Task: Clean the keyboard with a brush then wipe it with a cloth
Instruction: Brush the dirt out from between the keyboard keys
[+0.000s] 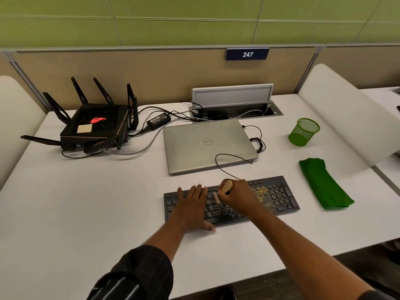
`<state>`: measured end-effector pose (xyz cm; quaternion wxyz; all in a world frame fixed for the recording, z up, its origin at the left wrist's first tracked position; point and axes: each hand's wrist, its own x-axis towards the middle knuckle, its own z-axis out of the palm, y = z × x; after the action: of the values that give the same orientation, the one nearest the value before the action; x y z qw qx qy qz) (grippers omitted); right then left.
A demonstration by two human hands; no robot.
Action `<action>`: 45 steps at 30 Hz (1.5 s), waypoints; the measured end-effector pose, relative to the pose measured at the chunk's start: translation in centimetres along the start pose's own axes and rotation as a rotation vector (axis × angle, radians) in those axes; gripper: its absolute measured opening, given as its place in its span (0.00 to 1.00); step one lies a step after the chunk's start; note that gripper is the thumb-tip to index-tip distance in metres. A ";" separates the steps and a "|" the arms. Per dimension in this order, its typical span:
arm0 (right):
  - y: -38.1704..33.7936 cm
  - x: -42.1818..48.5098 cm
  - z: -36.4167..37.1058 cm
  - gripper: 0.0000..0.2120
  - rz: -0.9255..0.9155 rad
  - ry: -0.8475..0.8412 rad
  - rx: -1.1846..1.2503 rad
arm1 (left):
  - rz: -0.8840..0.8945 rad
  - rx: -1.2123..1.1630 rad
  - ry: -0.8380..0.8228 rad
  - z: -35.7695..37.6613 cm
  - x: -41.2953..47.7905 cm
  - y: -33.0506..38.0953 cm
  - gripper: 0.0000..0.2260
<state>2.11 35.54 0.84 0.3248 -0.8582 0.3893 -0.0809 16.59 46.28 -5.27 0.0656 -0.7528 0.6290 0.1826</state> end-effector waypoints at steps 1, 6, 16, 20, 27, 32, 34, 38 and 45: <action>0.0 -0.1 0.2 0.03 0.002 -0.025 -0.018 | -0.002 -0.004 -0.004 0.0 0.0 -0.1 0.59; -0.3 0.3 0.0 0.03 0.007 -0.075 -0.058 | -0.002 -0.005 -0.010 0.1 0.0 -0.4 0.59; -0.2 -0.1 -0.1 0.02 0.025 -0.033 -0.023 | 0.005 -0.008 -0.003 0.2 0.1 -0.5 0.59; -0.2 0.0 -0.1 0.02 0.031 0.018 0.006 | 0.006 0.001 -0.006 0.2 0.1 -0.5 0.59; -0.3 0.3 -0.3 0.04 0.046 -0.006 0.030 | 0.006 0.010 0.000 0.2 0.0 -0.6 0.59; -1.0 0.4 -0.1 0.02 0.010 0.029 0.058 | 0.003 0.001 0.008 0.2 0.0 -0.6 0.59; -1.2 0.3 0.2 0.02 -0.006 0.011 0.046 | -0.004 -0.007 0.006 0.1 0.0 -0.7 0.59; -1.3 0.3 0.7 0.02 0.007 -0.047 -0.002 | -0.024 -0.021 -0.012 -0.1 -0.3 -1.1 0.60; -1.5 0.9 0.2 0.01 0.025 0.007 0.072 | -0.034 -0.041 -0.021 0.0 -0.4 -1.5 0.61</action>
<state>3.72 35.73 1.50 0.3551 -0.8406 0.3980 -0.0941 17.99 46.95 -5.28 0.0596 -0.7627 0.6114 0.2022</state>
